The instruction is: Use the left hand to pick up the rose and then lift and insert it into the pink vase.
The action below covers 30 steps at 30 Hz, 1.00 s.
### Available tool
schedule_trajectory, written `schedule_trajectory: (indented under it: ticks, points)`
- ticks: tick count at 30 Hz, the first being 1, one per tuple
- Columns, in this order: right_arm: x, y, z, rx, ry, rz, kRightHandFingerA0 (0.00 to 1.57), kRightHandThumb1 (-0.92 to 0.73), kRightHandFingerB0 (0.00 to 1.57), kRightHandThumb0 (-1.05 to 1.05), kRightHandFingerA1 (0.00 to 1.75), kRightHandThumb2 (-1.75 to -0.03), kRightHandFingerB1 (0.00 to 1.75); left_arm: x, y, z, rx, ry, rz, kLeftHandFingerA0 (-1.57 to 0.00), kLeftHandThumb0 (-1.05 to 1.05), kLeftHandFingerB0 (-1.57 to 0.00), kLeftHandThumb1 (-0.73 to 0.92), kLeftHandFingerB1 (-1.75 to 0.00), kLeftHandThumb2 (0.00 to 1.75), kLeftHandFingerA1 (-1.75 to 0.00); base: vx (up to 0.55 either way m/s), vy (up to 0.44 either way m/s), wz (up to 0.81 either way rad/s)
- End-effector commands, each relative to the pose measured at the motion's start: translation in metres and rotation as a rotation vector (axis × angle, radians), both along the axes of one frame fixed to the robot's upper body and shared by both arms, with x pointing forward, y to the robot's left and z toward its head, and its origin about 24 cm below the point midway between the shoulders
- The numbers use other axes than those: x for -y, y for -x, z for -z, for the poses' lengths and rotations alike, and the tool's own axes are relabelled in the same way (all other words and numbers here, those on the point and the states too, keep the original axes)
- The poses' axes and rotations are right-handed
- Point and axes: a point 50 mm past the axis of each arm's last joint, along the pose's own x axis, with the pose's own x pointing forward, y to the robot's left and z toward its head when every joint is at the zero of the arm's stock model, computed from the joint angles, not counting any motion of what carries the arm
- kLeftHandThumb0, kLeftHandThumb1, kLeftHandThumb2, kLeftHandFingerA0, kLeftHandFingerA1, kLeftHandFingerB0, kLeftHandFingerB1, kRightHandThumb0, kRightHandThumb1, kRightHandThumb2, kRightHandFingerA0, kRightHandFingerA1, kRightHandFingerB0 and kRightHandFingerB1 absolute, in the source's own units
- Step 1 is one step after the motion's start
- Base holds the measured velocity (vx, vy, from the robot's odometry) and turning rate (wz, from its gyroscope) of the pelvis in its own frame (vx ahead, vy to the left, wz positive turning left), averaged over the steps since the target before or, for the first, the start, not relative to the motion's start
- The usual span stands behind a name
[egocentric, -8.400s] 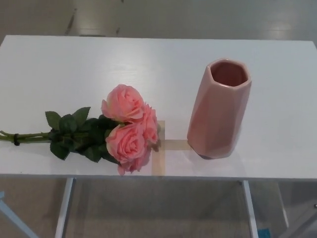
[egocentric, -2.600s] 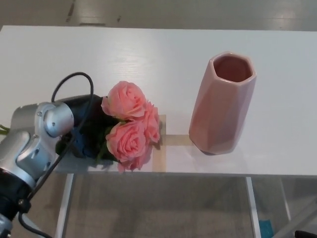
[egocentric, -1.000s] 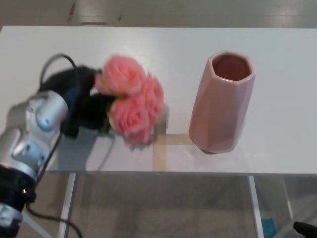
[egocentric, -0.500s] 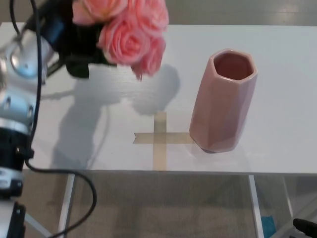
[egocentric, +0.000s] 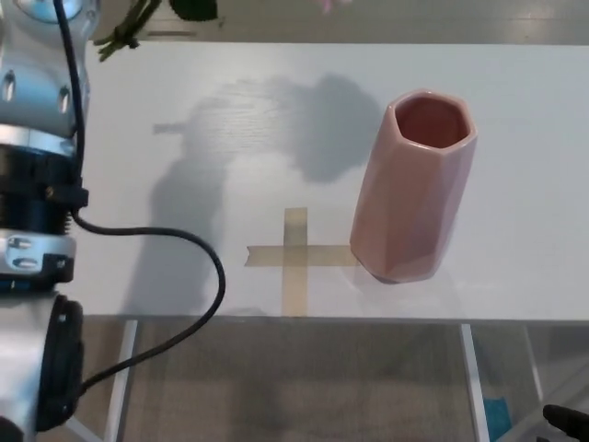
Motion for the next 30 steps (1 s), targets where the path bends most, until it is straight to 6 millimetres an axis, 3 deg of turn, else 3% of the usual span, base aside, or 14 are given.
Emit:
schedule_trajectory:
  ticks: [1,3,5,7,9,10,12,21,30]
  points:
    - [0.002,0.004,0.002,-0.017,-0.012,0.007,0.58,-0.64,0.58,-0.24,0.50,-0.59,0.48,0.012,0.002,-0.021,-0.090,0.214,0.093,-0.92,-0.21,-0.76,0.81,-0.98,0.67,-1.45,0.00,0.000,0.00]
    - [0.003,0.004,0.002,-0.017,-0.015,0.006,0.58,-0.64,0.58,-0.24,0.50,-0.59,0.48,0.017,0.002,-0.026,-0.157,0.338,0.141,-0.94,-0.20,-0.78,0.80,-0.94,0.69,-1.42,0.00,0.000,0.00]
    - [0.003,0.004,0.002,-0.017,-0.016,0.006,0.58,-0.64,0.58,-0.24,0.50,-0.59,0.48,0.017,0.003,-0.027,-0.166,0.350,0.144,-0.94,-0.20,-0.78,0.80,-0.94,0.69,-1.42,0.00,0.000,0.00]
    - [0.002,0.004,0.002,-0.019,-0.013,0.002,0.58,-0.64,0.58,-0.24,0.50,-0.59,0.48,0.023,0.003,-0.033,-0.253,0.548,0.203,-0.97,-0.20,-0.81,0.77,-0.87,0.69,-1.39,0.00,0.000,0.00]
    - [0.002,0.004,0.002,-0.020,-0.013,0.002,0.58,-0.64,0.58,-0.24,0.50,-0.59,0.48,0.024,0.003,-0.034,-0.267,0.571,0.211,-0.97,-0.20,-0.81,0.77,-0.87,0.69,-1.39,0.00,0.000,0.00]
    - [0.002,0.004,0.002,-0.021,-0.012,0.001,0.58,-0.64,0.58,-0.24,0.49,-0.59,0.48,0.025,0.004,-0.036,-0.288,0.617,0.230,-1.07,-0.19,-0.84,0.77,-0.79,0.69,-1.46,0.00,0.000,0.00]
    - [0.002,0.004,0.002,-0.022,-0.010,-0.002,0.58,-0.64,0.58,-0.24,0.49,-0.59,0.48,0.030,0.005,-0.041,-0.324,0.695,0.275,-1.07,-0.20,-0.85,0.77,-0.77,0.69,-1.48,0.00,0.000,0.00]
    - [0.001,0.004,0.003,-0.026,-0.006,-0.010,0.58,-0.64,0.58,-0.24,0.49,-0.59,0.48,0.046,0.014,-0.054,-0.349,0.757,0.327,-1.11,-0.23,-0.85,0.82,-0.73,0.66,-1.42,0.00,0.000,0.00]
    - [0.000,0.002,0.001,-0.018,-0.005,-0.021,0.57,-0.64,0.58,-0.24,0.49,-0.59,0.48,0.062,0.026,-0.069,-0.312,0.698,0.388,-1.08,-0.22,-0.83,0.83,-0.79,0.66,-1.45,0.00,0.000,0.00]
